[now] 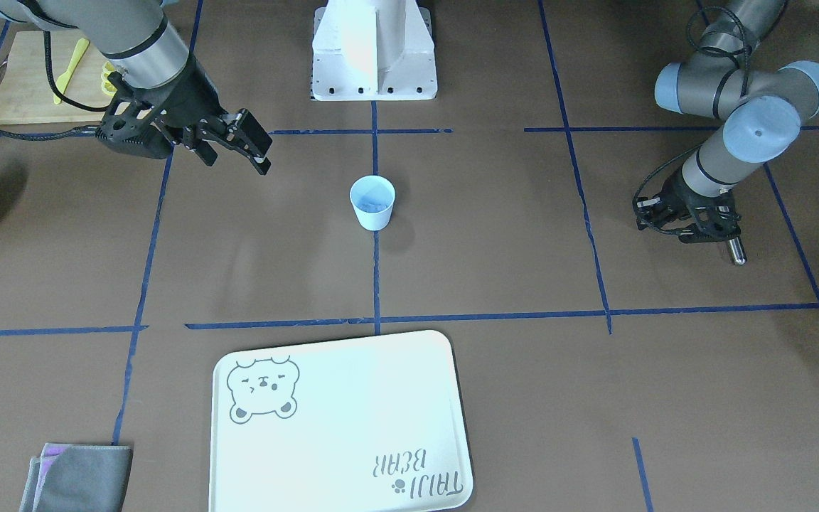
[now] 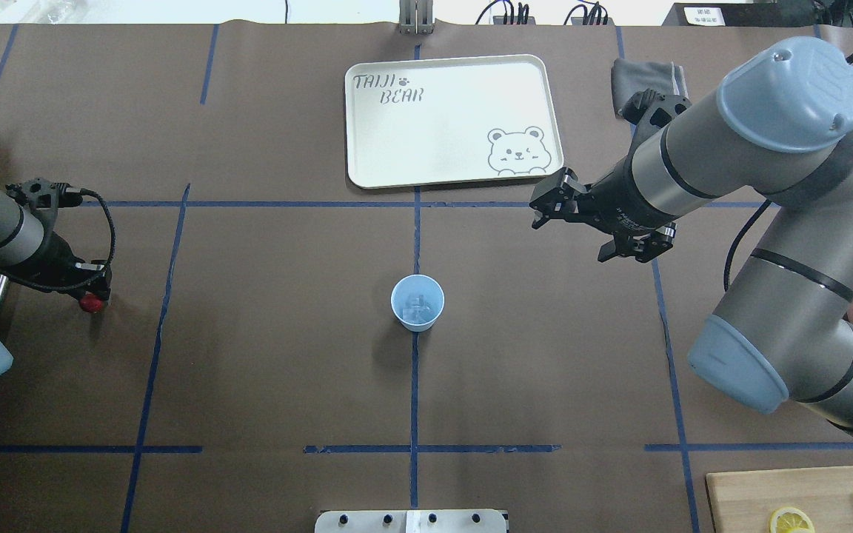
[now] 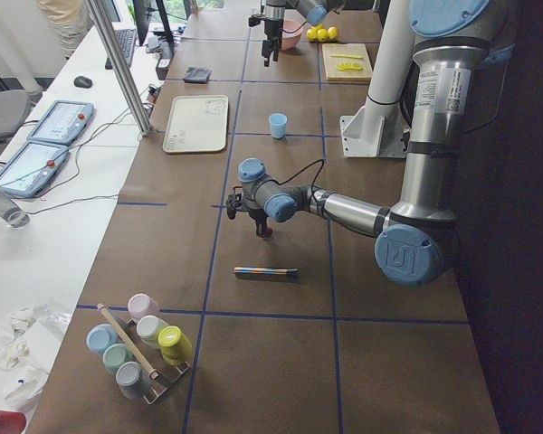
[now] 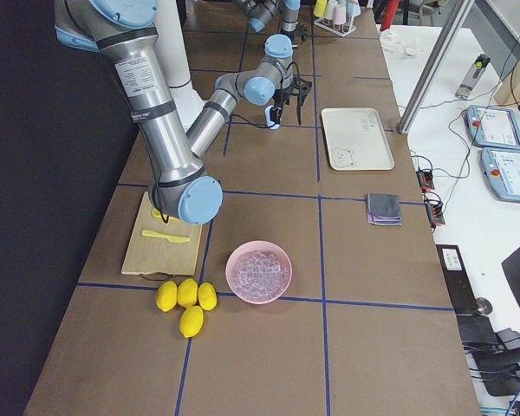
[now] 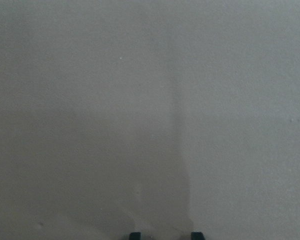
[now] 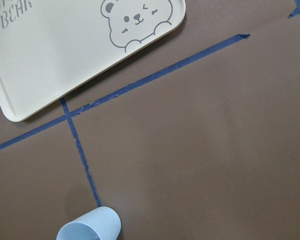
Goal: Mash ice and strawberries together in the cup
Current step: 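Grasp the red strawberry with the left gripper and lift it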
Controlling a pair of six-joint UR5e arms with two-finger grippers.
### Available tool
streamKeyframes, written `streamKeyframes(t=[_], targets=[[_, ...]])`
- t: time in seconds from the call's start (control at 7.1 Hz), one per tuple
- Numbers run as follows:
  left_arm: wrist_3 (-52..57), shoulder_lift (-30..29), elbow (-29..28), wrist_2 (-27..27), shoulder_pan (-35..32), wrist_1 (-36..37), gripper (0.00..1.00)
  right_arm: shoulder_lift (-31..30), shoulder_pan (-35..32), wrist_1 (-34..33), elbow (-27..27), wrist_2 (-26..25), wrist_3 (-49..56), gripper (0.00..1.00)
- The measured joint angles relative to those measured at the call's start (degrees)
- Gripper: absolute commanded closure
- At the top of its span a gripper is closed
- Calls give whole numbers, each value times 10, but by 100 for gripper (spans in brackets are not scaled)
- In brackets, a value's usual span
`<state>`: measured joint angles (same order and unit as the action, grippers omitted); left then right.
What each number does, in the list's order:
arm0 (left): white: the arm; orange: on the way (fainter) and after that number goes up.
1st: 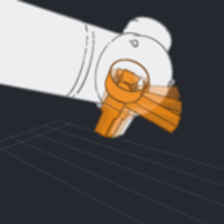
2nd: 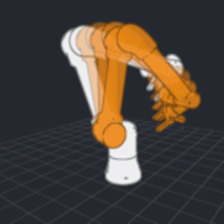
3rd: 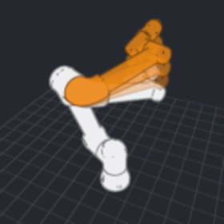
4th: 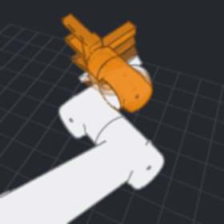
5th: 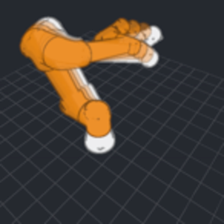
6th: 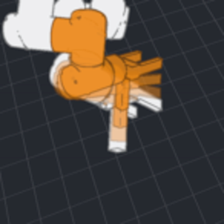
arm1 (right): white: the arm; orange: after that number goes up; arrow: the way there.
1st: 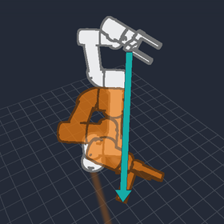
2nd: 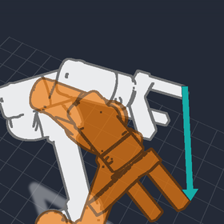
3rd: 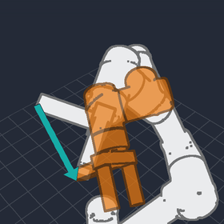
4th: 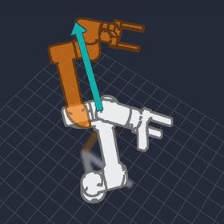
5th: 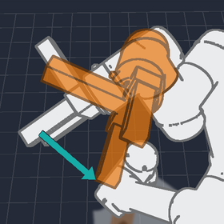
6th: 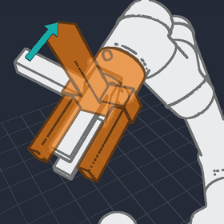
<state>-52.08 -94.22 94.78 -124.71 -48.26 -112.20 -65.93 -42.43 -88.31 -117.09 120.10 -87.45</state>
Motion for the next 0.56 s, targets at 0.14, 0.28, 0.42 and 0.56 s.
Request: streamKeyframes(t=[0.14, 0.28, 0.42, 0.56], targets=[[-2, 1, 9, -2, -1, 1, 100, 4, 0, 0, 3, 0, 0, 0], [-5, 0, 24, -9, -1, 3, 100, 7, -3, 0, 5, 0, 0, 0], [-19, -7, 42, -19, -2, 6, 100, 7, -9, 0, 5, 2, 0, 0], [-46, -27, 59, -27, -2, 11, 100, 6, -17, -2, 5, 5, 0, 0]])
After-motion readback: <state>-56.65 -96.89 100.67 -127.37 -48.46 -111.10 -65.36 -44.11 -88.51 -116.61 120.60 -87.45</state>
